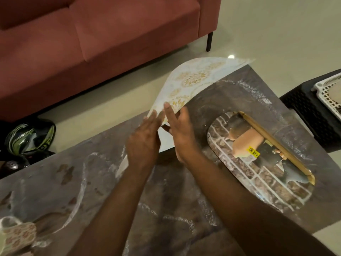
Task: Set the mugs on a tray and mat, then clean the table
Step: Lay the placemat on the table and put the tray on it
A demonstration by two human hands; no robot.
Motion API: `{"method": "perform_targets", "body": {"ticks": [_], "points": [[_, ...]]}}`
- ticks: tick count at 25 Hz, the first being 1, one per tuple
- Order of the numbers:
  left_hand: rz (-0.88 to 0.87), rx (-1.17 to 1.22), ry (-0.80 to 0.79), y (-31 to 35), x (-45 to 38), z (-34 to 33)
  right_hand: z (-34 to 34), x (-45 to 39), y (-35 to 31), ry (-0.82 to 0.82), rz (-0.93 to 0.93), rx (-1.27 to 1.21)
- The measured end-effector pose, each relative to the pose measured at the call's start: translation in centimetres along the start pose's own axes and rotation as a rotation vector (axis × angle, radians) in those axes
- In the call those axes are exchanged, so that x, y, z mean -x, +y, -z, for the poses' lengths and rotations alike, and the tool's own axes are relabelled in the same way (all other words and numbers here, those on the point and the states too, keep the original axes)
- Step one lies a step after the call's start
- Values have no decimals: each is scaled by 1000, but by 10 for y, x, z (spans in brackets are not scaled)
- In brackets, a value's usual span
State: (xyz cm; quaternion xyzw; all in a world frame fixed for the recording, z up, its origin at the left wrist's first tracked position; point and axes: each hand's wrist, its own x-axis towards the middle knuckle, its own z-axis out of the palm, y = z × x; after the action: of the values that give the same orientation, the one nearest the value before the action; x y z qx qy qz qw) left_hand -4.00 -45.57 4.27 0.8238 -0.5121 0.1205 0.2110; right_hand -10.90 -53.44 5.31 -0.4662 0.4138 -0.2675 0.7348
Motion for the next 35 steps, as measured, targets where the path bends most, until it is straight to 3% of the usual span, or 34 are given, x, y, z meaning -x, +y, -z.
{"method": "perform_targets", "body": {"ticks": [4, 8, 15, 21, 25, 30, 35], "points": [[-44, 17, -151, 3, 47, -1, 0, 21, 36, 169, -121, -516], [-106, -45, -291, -18, 114, -12, -1, 59, 98, 161, -257, -700], [-84, -7, -519, -59, 228, -19, -2, 114, 191, 204, -637, -461], [-117, 53, -556, -29, 248, -8, 21, 146, 197, 275, -684, -432], [-150, 77, -585, 1, 242, -3, 56, 156, 200, 324, -731, -276], [-217, 59, -691, 13, 254, -24, 95, 156, 194, 276, -686, -186], [-50, 65, -703, -33, 267, -26, 53, 143, 198, 124, -634, -201]]}}
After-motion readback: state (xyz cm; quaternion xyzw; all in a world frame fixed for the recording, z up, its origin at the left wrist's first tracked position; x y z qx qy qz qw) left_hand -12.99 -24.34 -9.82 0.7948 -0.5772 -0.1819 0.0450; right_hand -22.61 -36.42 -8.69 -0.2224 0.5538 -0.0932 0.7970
